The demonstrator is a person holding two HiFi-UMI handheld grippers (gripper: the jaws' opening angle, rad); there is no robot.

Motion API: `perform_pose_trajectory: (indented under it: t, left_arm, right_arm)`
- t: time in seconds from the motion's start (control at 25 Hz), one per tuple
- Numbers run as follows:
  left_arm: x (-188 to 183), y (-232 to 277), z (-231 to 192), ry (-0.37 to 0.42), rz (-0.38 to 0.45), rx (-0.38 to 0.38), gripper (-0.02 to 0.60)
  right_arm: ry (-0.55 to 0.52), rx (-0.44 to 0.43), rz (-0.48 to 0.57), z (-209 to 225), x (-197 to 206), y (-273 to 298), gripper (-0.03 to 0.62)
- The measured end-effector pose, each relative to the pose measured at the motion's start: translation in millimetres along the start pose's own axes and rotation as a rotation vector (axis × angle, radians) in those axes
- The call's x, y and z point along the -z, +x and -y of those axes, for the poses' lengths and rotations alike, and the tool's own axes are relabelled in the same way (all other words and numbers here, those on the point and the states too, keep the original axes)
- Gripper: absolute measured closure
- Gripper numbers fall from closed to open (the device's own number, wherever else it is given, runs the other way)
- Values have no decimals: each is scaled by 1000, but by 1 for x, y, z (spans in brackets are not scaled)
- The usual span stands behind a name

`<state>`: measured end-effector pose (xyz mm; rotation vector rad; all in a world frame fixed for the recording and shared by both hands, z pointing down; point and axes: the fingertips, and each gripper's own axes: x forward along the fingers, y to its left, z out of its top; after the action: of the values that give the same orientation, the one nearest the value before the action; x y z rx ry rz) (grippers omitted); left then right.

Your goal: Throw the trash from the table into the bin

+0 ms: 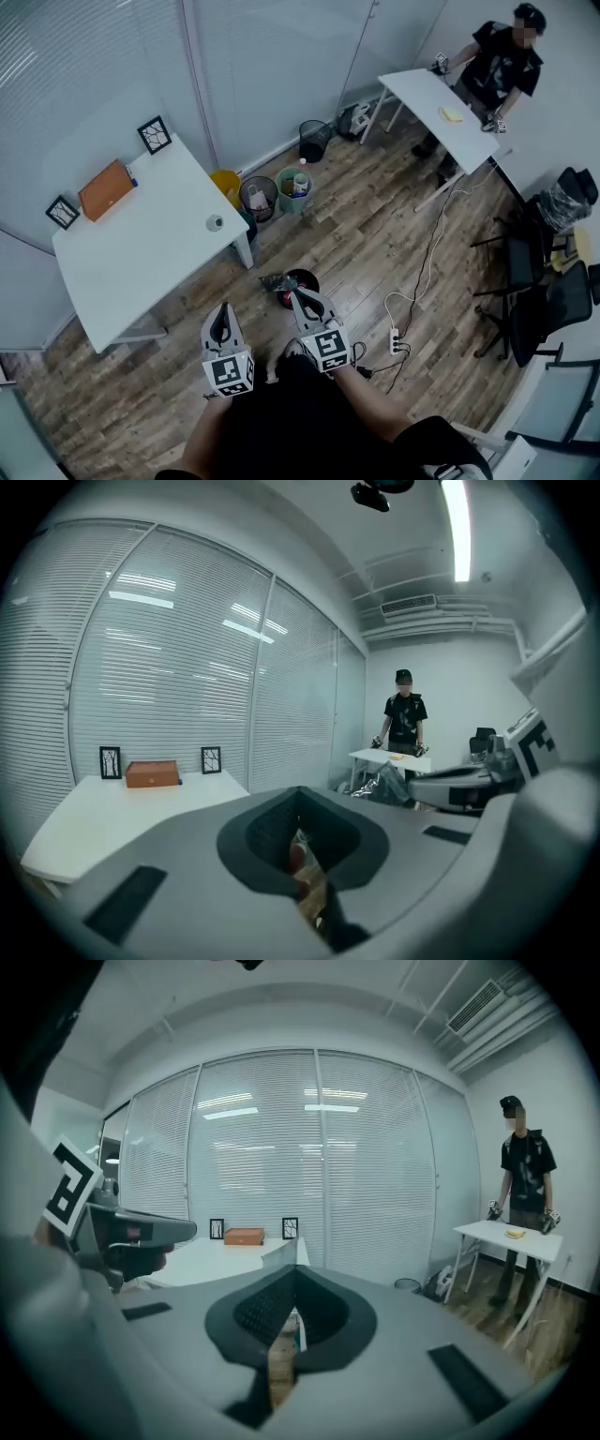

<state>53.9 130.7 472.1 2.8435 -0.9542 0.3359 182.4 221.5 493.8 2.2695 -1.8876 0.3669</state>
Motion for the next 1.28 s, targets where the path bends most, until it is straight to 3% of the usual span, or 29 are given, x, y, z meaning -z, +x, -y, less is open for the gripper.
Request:
perform_pose_trajectory:
  t: [0.52,0.72,0.96,1.28]
  left_arm:
    - [8,105,85,87,-78,253,584]
    - [49,152,102,103,-143,332,583]
    - [92,181,130,132,-203,437,584]
    - [162,237,138,128,-290,456,583]
  right_arm:
    - [119,245,-137,104,65,-15,589]
    - [135,309,-233,128,122,6,589]
    - [231,354,-352,142,201,24,589]
    - [313,350,-535,160,318,79,589]
